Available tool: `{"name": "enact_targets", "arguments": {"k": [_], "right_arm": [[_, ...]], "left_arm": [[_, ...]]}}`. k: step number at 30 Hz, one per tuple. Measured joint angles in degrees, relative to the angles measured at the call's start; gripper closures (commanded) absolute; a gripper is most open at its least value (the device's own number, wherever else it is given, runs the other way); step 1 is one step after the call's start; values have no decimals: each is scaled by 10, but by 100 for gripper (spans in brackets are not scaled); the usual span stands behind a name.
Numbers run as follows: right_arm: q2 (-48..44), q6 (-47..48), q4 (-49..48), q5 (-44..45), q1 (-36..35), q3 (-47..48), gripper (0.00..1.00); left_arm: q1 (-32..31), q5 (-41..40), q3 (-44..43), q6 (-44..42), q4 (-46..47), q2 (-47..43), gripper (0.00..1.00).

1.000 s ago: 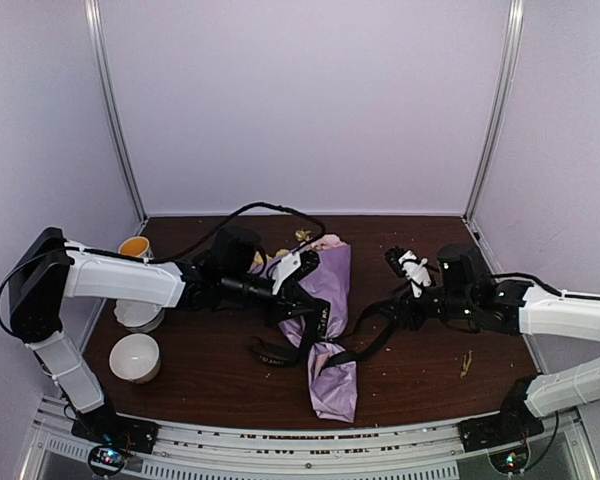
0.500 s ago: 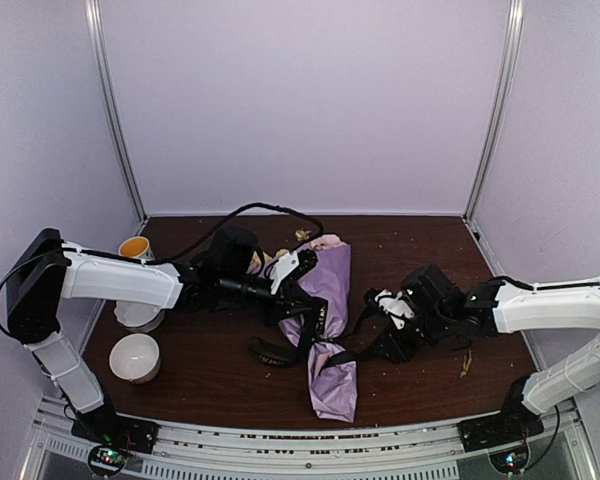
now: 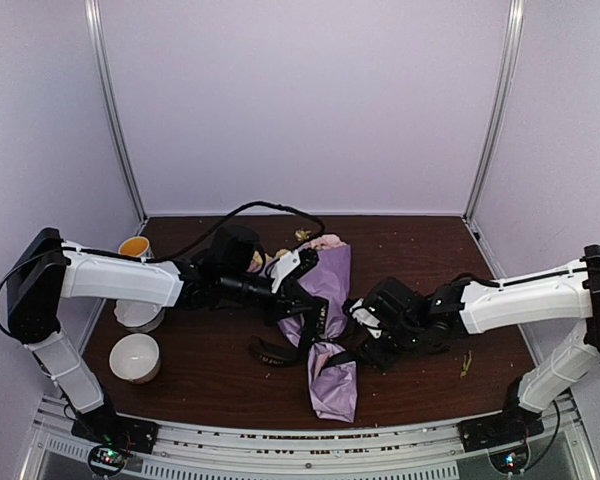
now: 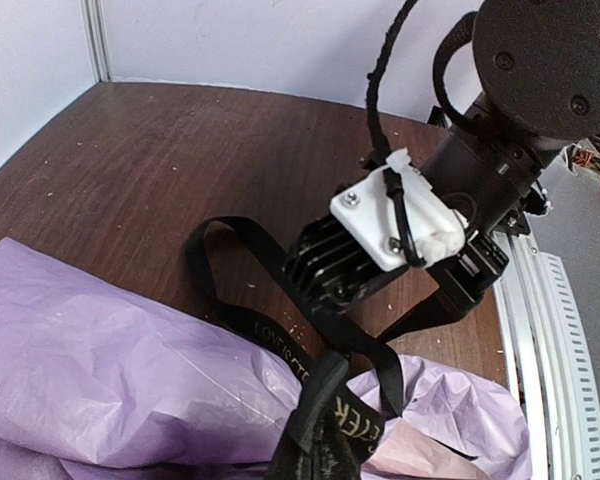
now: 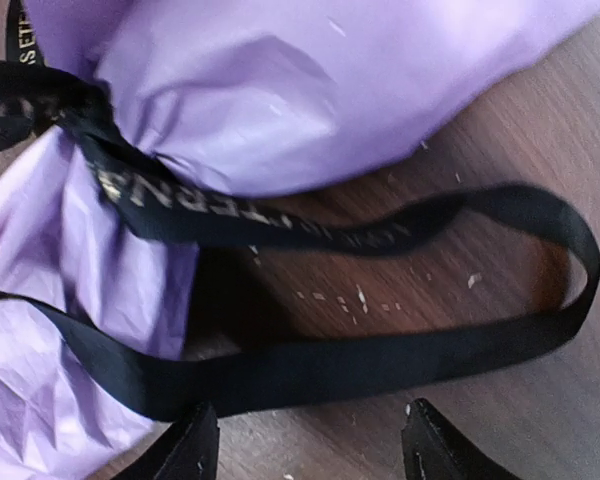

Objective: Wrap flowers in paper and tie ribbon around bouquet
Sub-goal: Cross the half-tied ribbon over the folded bouquet.

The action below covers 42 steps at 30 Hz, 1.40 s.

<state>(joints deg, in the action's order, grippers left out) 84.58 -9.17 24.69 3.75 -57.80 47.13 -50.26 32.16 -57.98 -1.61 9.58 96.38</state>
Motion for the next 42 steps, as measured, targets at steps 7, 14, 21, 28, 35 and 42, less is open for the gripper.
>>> {"name": "enact_targets", "arguments": {"k": [7, 14, 21, 28, 35, 42], "right_arm": [[73, 69, 38, 4, -19, 60, 37], [118, 98, 72, -5, -18, 97, 69], [108, 83, 96, -12, -10, 98, 72], [82, 44, 110, -25, 35, 98, 76], [66, 30, 101, -59, 65, 85, 94], [37, 49, 86, -107, 74, 75, 66]], "left_arm": [[0, 1, -9, -5, -12, 0, 100], [0, 2, -14, -9, -13, 0, 100], [0, 1, -16, -15, -28, 0, 100], [0, -1, -16, -17, -36, -1, 100], [0, -5, -16, -20, -39, -2, 100], [0, -5, -16, -20, -39, -3, 100]]}}
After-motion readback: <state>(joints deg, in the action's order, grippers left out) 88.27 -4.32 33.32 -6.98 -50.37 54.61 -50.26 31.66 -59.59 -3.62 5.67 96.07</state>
